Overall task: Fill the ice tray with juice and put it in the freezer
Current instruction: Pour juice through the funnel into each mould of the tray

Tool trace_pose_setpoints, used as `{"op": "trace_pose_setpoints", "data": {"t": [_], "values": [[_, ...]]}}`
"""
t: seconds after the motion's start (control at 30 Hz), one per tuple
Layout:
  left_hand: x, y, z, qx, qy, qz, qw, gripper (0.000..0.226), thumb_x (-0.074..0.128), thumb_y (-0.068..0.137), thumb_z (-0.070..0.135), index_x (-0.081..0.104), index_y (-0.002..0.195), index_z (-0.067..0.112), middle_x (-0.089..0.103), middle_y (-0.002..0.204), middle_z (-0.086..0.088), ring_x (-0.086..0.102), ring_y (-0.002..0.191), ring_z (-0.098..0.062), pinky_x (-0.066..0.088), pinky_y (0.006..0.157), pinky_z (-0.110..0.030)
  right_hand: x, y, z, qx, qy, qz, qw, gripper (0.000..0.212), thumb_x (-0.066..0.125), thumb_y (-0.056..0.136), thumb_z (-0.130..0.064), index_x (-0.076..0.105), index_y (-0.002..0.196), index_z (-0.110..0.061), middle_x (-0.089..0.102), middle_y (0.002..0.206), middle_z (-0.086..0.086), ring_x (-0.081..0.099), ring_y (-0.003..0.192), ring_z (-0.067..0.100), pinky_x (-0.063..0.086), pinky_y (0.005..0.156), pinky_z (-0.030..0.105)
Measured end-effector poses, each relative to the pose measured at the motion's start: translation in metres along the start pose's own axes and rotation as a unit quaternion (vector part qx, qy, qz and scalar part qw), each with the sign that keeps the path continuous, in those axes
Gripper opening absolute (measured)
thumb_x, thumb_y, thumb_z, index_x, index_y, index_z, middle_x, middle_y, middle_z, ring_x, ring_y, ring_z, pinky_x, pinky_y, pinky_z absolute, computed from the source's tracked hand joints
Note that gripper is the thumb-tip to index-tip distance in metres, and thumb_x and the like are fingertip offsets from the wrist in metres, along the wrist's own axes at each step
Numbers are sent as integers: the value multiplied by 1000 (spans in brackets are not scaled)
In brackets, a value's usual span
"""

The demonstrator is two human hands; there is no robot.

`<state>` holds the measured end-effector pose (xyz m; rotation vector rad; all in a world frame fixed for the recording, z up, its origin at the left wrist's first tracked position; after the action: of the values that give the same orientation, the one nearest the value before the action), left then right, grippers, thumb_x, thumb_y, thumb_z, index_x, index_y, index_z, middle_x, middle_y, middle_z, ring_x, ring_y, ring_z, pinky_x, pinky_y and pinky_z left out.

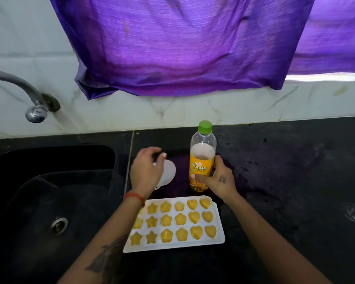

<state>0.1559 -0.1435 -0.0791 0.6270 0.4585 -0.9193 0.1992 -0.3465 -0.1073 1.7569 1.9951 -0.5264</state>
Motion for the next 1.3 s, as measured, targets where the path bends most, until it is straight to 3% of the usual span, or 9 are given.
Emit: {"op": "trace_pose_setpoints", "data": {"t": [0.1,0.2,0.3,0.37,0.5,0.87,1.03,1.17,1.3], "values": [[-6,23,-29,-188,19,-59,980,42,45,92,53,58,105,16,62,110,-10,59,98,-29,48,85,-35,-3,18,-2,-2,-7,-9,1000,69,84,61,-34,48,117,-17,65,113,5,60,95,16,49,78,29],[-6,36,-48,-362,-79,-177,912,66,37,87,67,44,128,15,57,113,-15,58,94,-33,53,79,-42,-4,44,-11,-22,-25,-9,999,71,85,61,-31,48,119,-14,64,114,8,61,101,22,49,80,31],[-8,40,-53,-427,-124,-276,852,83,38,83,73,29,144,17,60,104,-16,62,86,-32,51,65,-35,-3,82,-25,-43,-27,0,999,72,84,63,-30,47,121,-9,63,117,11,61,105,26,49,82,33],[-6,44,-54,-434,-119,-320,834,84,41,83,71,32,142,11,64,100,-19,65,80,-31,52,58,-33,-2,111,-36,-51,-30,-3,998,73,83,64,-30,46,123,-9,61,119,12,59,107,27,48,83,34],[3,55,-56,-433,-137,-347,820,66,53,86,57,43,128,7,52,128,-25,66,72,-30,54,44,-29,8,163,-48,-53,-30,-4,998,73,83,65,-30,44,123,-9,61,121,13,58,109,29,48,86,36],[25,67,-62,-424,-153,-331,829,17,74,78,20,69,85,5,71,64,-13,68,57,-20,52,44,-23,32,203,-26,-9,-40,-30,999,75,81,68,-31,41,128,-10,57,126,14,56,113,31,46,91,38],[21,65,-56,-403,-149,-334,839,12,74,78,16,71,83,6,71,79,-13,68,65,-19,52,45,-21,17,173,-29,65,17,-80,995,91,77,74,-23,23,145,-11,42,142,16,46,127,31,44,102,47],[12,72,-47,-370,-169,-313,858,20,72,81,21,67,88,3,68,79,-10,66,66,-19,56,50,-22,0,107,-30,43,76,-67,994,60,74,78,-18,49,132,-15,55,131,9,57,112,20,47,99,40],[6,87,-35,-287,-222,-235,902,8,71,82,14,64,82,11,69,81,-10,68,60,-12,57,54,-24,-8,33,-12,-5,33,-104,994,32,70,81,-16,67,113,-17,65,108,-5,64,98,14,45,80,11]]}}
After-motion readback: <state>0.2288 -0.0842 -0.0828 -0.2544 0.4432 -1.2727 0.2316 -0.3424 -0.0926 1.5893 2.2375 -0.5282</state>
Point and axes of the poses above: each hand's wrist, its own y-axis towards the middle knuckle, its own x-axis out of the palm, z = x × y, the point moved 1 cm from there along y, towards the middle knuckle
